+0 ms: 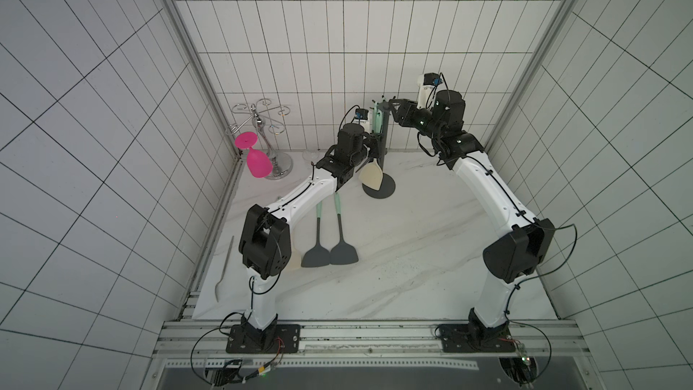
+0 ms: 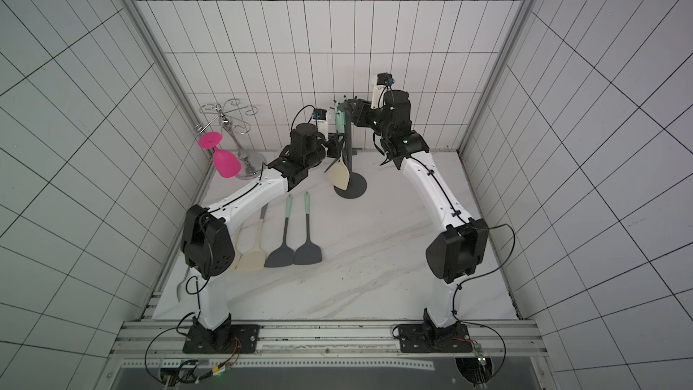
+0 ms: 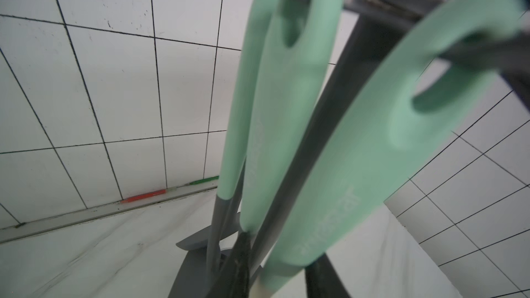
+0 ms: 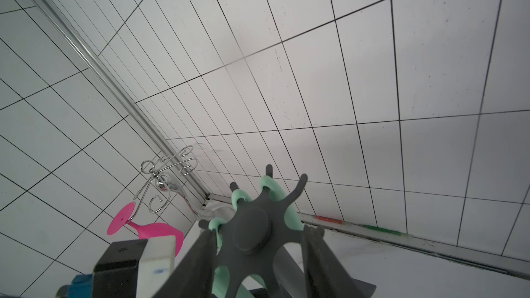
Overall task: Take the spatula off the kitchen utensil rack
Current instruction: Take off the spatula from the rack, then place the spatula at the center of the board.
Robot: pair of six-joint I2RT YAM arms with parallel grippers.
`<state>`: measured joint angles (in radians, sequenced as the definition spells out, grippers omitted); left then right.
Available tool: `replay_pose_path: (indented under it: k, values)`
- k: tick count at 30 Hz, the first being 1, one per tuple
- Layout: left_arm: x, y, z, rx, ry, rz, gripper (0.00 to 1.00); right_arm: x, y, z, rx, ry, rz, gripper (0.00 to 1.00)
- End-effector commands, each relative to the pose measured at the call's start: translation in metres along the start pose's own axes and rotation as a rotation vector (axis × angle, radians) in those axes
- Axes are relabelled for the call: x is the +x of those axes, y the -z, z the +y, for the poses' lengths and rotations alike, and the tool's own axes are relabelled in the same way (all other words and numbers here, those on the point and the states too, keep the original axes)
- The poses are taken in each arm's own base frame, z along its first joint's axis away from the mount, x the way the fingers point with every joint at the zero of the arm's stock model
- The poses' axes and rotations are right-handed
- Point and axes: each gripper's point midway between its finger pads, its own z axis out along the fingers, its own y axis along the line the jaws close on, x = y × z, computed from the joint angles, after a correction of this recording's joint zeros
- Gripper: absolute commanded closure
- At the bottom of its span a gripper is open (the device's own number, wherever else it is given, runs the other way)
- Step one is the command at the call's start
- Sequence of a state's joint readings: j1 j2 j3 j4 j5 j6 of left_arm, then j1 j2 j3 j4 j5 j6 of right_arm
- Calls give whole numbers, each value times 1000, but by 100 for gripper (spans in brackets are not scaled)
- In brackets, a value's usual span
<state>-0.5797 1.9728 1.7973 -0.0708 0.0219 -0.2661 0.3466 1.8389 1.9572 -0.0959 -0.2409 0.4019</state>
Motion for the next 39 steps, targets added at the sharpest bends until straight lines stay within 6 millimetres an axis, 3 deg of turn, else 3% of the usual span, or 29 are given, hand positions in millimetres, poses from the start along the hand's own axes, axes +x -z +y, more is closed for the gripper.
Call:
replay_pose_path:
  k: [1,11,22,30,35,39]
  values:
    - [-15,5,-6,8,-4,-28,97,2,7,-9,25,26,-17,50]
    - [-24,25,-9,14,-50,-40,100,5,10,-12,33,25,-12,50]
    - [-49,56,-4,-45,-102,-121,100,6,19,-11,35,14,-9,50]
    - [-56,84,-4,-57,-91,-135,100,-1,49,8,-15,6,-2,48]
    - [-50,123,7,-100,-59,-139,100,30,92,5,14,24,59,46]
    - [-27,152,31,-135,73,-115,100,85,136,-14,79,-2,131,46]
